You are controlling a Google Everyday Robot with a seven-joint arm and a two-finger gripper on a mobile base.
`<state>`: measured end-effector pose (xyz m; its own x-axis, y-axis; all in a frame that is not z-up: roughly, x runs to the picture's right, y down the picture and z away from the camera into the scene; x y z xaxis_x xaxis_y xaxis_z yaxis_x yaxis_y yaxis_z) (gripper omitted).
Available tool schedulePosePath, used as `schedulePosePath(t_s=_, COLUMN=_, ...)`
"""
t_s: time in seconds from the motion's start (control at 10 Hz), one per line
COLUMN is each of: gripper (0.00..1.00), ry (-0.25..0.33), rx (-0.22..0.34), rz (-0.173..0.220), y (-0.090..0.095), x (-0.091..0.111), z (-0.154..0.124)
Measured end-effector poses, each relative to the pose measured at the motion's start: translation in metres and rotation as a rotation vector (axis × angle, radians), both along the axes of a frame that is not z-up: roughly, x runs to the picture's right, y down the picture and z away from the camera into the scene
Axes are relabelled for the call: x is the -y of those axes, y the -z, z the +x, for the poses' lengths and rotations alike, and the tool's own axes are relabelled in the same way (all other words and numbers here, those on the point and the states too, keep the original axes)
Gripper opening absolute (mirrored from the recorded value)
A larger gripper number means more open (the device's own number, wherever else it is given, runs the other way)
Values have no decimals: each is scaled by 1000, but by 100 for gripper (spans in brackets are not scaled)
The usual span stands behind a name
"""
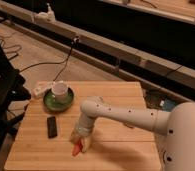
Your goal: Place the pepper on the white sponge
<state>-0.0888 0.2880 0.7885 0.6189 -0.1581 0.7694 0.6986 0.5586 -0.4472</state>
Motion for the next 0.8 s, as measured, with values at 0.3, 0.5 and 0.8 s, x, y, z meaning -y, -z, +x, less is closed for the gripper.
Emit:
schedulePosePath(t_s=0.3, gripper=14, ry=-12, rx=-18, rz=34, y=2, x=16, z=17)
schedulePosePath(t_s=0.5, gripper=1, ry=-62, rx=-40, rz=72, y=6, x=38, z=29)
schedulePosePath(t_s=0.8, gripper=0, ry=-289, rx=-135, rz=148, y=11, x=96, z=53)
